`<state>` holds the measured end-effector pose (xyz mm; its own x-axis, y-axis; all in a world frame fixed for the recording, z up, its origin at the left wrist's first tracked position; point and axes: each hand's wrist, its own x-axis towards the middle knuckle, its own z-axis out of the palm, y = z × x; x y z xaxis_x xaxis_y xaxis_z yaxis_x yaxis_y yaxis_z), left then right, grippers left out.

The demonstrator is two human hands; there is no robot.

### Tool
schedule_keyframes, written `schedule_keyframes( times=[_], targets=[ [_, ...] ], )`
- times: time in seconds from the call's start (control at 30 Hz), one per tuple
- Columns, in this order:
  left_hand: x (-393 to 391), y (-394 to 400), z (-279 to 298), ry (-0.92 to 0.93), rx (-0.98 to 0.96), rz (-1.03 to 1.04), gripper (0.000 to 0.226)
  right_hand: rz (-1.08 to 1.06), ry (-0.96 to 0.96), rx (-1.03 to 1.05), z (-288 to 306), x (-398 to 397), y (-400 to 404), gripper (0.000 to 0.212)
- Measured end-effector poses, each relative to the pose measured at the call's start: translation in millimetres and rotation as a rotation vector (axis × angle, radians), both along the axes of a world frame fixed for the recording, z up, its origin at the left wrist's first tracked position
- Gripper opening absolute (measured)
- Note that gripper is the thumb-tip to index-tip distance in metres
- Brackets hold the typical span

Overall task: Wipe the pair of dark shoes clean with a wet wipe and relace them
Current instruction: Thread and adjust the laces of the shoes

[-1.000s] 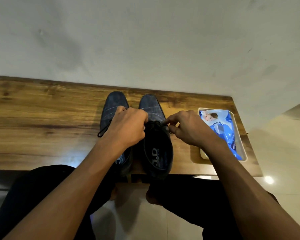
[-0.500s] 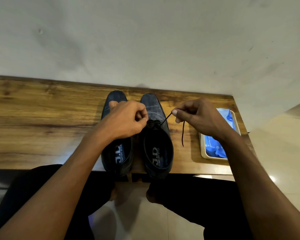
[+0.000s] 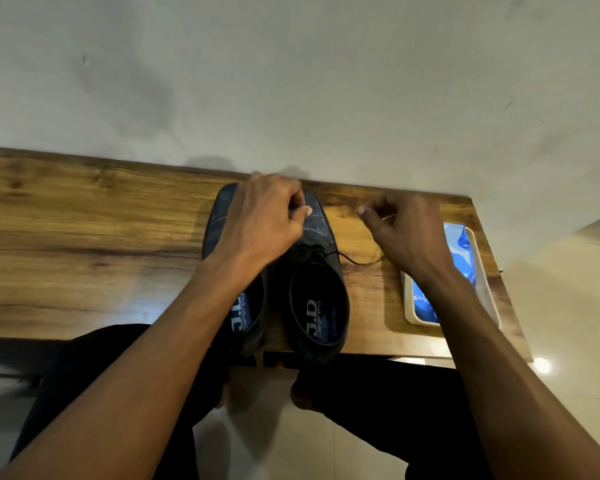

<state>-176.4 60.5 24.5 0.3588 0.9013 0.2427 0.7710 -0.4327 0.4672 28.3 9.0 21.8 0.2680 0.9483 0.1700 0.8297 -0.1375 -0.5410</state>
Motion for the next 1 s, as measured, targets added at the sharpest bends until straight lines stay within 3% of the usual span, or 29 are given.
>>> schedule_keyframes(
  times=[0.13,0.27,0.47,0.73,0.87,1.0],
  targets=[
    [4.0,-11.1,-0.5,0.119,-0.147,0.012,0.046,0.126,-0.004,-0.309,-5.6,-16.4,-3.1,0.051],
    [12.6,-22.2,1.0,0.331,-0.246,0.035,0.05,0.137,-0.024,-0.459,-8.1,-30.7,-3.3,0.061],
    [17.1,-27.7,-0.8,0.45,-0.313,0.106,0.034,0.084,0.046,-0.51,-7.6,-32.1,-2.3,0.055],
    [17.5,-19.4,-5.3,0.318,-0.348,0.179,0.039,0.051,0.175,-0.467,-14.6,-36.5,0.3,0.037],
    [17.4,-19.4,-8.7,0.325,-0.34,0.2,0.03,0.039,0.215,-0.479,-14.6,-33.6,1.4,0.039],
    [20.0,-20.6,-14.1,0.343,-0.343,0.222,0.036,0.031,0.246,-0.469,-15.8,-33.3,-0.1,0.032]
  ],
)
